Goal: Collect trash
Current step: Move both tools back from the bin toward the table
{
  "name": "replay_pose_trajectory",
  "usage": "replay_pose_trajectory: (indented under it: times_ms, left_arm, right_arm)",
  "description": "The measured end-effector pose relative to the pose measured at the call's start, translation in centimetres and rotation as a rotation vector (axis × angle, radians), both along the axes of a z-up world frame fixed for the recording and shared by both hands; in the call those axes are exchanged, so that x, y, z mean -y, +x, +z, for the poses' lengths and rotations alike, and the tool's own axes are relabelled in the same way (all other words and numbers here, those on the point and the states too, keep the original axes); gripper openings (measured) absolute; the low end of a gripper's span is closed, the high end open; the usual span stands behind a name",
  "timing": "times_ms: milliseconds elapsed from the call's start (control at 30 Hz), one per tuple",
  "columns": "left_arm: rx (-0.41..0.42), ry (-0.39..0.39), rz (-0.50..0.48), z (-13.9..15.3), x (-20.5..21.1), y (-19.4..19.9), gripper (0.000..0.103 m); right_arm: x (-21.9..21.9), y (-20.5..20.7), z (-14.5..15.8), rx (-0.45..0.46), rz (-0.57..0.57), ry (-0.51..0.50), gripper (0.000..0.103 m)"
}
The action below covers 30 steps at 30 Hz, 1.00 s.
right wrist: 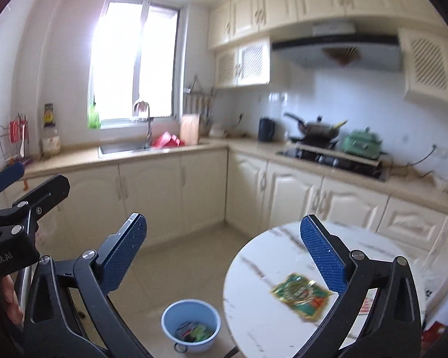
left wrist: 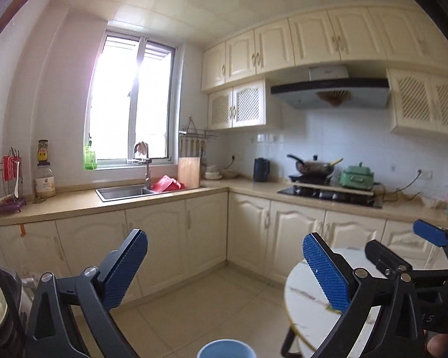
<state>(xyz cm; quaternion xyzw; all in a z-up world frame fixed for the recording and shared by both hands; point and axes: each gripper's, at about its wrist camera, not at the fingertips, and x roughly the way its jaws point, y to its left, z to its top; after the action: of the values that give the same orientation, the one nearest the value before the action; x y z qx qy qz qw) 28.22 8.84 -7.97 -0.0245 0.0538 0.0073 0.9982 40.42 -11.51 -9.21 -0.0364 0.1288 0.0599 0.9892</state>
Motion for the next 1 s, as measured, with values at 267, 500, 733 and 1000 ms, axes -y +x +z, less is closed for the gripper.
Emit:
replay_pose_trajectory:
  times_ms: [267, 500, 733, 1000]
  left_arm:
    - [0.101, 0.009, -0.027, -5.6, 2.4, -9.3, 0.102]
    - [0.069, 0.038, -0.091, -9.5, 6.2, -9.2, 0.102]
    - [-0.001, 0.081, -0.154, -7.2, 8.2, -4.2, 0.102]
    - [-0.103, 0.138, -0.184, -4.8, 10.2, 2.4, 0.102]
  right_arm:
    - [4.6, -7.1, 3.5, 0.166, -0.141, -0.025, 0.103]
    - [10.4, -9.2, 4.1, 0.176, -0.234, 0.000, 0.103]
    - [17.3, -7.8, 1.9, 0.089, -0.343, 0.030, 0.103]
    - [22.8, -4.9, -2.0, -0.041, -0.417, 0.047, 0.103]
